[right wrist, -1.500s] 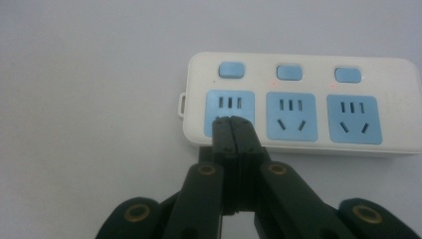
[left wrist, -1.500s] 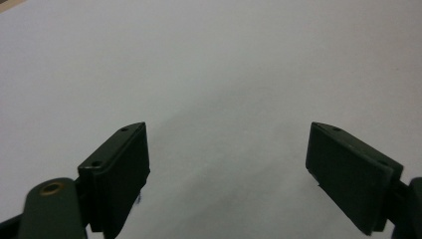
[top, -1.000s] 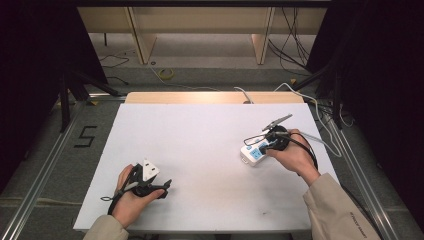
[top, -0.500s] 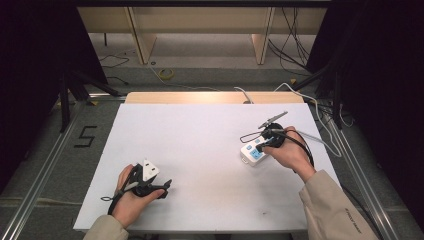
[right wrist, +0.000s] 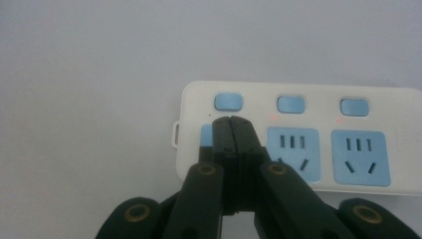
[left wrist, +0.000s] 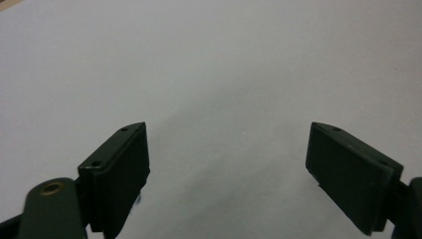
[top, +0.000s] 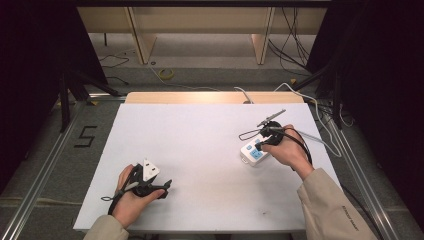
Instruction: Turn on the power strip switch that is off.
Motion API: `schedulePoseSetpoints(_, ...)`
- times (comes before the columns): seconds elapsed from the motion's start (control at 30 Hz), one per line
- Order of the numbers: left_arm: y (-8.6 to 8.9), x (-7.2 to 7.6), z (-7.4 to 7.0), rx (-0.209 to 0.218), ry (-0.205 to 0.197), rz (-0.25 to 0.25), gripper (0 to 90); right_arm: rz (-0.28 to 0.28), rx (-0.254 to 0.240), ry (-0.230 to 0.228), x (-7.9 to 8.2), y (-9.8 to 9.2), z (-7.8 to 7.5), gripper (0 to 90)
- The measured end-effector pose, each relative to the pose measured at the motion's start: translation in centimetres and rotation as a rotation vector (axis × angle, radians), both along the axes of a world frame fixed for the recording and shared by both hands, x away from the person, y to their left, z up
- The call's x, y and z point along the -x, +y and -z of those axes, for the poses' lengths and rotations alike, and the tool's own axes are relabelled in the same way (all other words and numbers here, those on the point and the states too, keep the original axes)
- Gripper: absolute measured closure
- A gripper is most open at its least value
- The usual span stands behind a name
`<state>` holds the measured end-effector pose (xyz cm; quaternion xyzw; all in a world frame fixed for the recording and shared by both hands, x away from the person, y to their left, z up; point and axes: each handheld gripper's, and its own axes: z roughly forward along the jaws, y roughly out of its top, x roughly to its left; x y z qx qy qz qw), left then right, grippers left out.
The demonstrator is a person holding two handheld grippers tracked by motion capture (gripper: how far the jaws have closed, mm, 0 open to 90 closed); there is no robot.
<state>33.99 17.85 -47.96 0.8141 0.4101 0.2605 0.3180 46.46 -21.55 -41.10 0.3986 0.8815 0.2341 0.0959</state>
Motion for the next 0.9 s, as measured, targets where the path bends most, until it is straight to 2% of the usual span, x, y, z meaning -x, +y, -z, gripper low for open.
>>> schedulePoseSetpoints(0.9,0.0,0.0,0.0,-0.004,0.003,0.002,17.2,0.017,0.016,0.009,-1.5,0.6,0.7,90.0)
